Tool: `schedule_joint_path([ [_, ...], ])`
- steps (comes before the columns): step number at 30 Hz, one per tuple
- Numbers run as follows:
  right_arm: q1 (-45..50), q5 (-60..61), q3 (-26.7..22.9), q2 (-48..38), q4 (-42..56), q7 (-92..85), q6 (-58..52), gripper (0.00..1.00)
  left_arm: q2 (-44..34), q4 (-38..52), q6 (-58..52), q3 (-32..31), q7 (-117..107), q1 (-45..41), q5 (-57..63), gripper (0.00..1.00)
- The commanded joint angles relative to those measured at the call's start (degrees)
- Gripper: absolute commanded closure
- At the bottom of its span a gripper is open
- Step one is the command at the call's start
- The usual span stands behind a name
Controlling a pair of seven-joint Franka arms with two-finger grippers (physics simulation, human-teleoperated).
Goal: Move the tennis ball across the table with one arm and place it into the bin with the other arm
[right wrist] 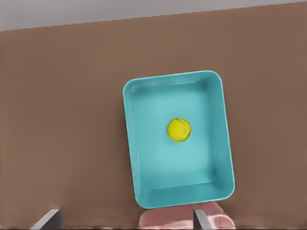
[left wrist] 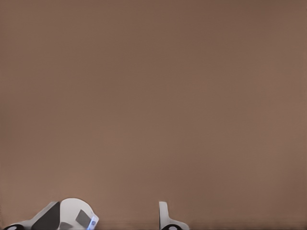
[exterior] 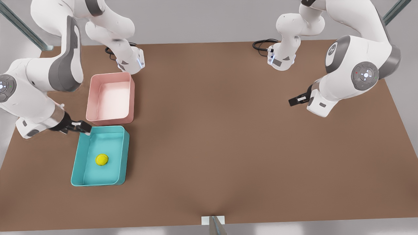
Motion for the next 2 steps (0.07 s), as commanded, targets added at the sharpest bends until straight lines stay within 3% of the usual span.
schedule_joint_path([
  [1,-0.5,-1.2,0.7,-5.3,-4.9,-5.1,-9.6,0.00,0.0,0.0,-2.2,0.0,2.5,0.3,-0.4,0.00],
  [2,-0.5,-1.2,1.0,-6.1,-5.7,-5.1,-9.1,0.00,0.0,0.0,-3.1,0.0,2.9,0.3,-0.3,0.00],
])
